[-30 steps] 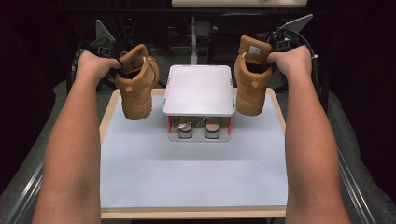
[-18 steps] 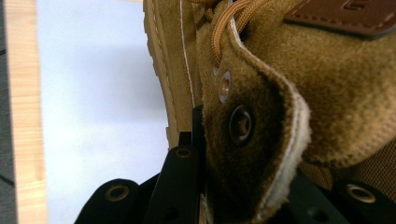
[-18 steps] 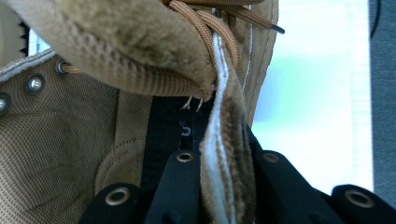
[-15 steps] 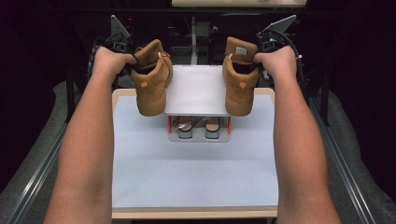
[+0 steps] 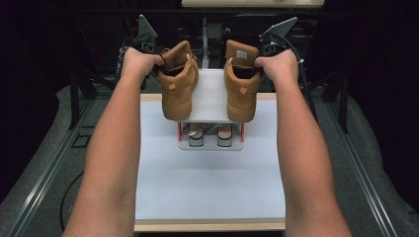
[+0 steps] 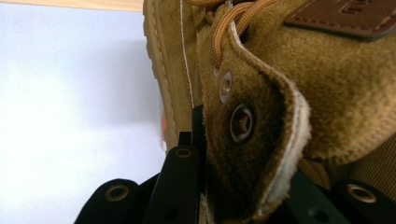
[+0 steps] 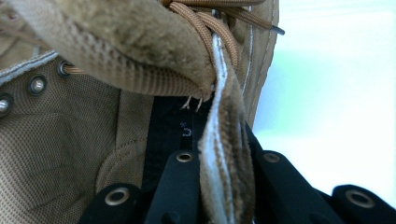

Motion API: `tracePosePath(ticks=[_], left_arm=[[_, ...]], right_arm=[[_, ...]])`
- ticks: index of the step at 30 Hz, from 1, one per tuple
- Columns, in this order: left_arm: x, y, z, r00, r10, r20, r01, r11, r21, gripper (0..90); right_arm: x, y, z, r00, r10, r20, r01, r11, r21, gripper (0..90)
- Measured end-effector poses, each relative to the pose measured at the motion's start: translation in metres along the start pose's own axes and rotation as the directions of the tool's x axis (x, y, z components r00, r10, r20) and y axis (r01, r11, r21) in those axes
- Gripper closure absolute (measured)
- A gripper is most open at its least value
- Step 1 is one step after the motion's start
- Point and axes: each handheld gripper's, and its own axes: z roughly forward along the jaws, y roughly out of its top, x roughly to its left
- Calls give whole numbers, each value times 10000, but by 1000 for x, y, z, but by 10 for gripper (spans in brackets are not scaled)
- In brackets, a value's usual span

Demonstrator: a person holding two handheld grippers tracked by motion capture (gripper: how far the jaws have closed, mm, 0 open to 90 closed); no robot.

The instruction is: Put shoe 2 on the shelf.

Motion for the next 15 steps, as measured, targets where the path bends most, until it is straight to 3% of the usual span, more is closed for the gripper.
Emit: tracePosePath(ticks=[8, 15], left_arm=[[-21, 2, 11, 9999, 85, 65, -84, 9999, -55, 841], [-28, 5, 18, 10000, 55, 55, -54, 9999, -152, 837]], right_arm=[[17, 3, 8, 9998, -138, -175, 137, 9999, -60, 845], [24, 4, 15, 9996, -214, -158, 216, 9997, 71, 842]])
